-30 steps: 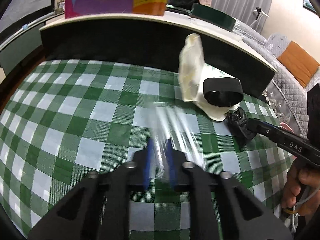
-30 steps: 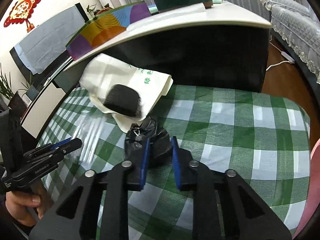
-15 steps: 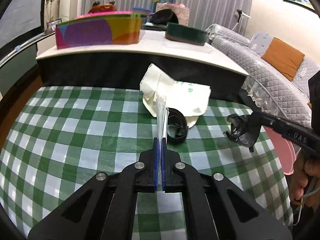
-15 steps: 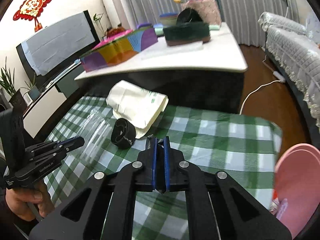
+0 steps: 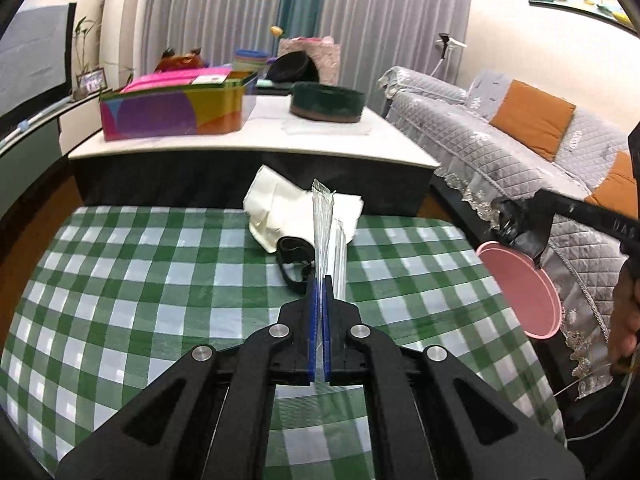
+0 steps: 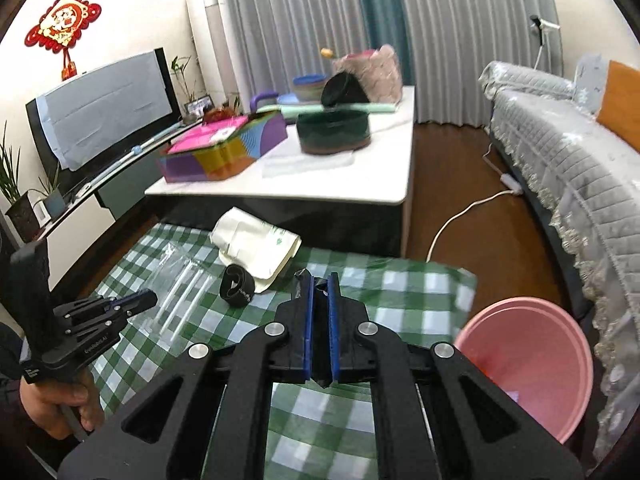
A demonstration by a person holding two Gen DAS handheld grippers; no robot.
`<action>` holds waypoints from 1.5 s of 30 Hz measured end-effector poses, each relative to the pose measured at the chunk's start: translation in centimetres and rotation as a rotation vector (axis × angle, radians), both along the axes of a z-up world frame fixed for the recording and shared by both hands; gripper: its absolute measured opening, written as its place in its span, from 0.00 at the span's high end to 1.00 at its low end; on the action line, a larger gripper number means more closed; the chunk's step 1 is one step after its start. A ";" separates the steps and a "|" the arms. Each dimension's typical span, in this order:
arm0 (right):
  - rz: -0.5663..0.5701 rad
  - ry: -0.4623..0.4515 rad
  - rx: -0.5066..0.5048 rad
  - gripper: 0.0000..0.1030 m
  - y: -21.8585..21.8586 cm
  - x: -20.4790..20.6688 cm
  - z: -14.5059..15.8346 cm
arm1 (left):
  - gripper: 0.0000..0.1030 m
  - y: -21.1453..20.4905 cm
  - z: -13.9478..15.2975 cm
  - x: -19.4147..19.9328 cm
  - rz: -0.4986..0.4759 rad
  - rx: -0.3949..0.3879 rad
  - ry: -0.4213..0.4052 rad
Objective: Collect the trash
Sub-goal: 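Lift and carry the straws and black clip over the pink bin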
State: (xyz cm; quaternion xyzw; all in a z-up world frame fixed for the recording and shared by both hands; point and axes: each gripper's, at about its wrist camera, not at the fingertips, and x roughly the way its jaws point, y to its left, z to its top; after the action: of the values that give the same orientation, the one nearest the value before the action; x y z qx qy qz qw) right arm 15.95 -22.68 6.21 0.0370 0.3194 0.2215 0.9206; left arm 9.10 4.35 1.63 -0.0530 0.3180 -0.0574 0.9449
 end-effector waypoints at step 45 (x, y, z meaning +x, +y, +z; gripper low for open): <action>-0.402 -0.088 0.019 0.93 -17.4 -0.2 0.6 | 0.98 -12.0 0.8 2.5 -0.227 0.004 -0.012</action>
State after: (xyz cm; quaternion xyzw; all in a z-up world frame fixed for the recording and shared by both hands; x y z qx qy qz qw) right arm 15.72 -40.12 6.80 0.0989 0.2631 0.0375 0.9590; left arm 11.62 -7.62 2.41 -0.0145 0.3166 -0.1636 0.9342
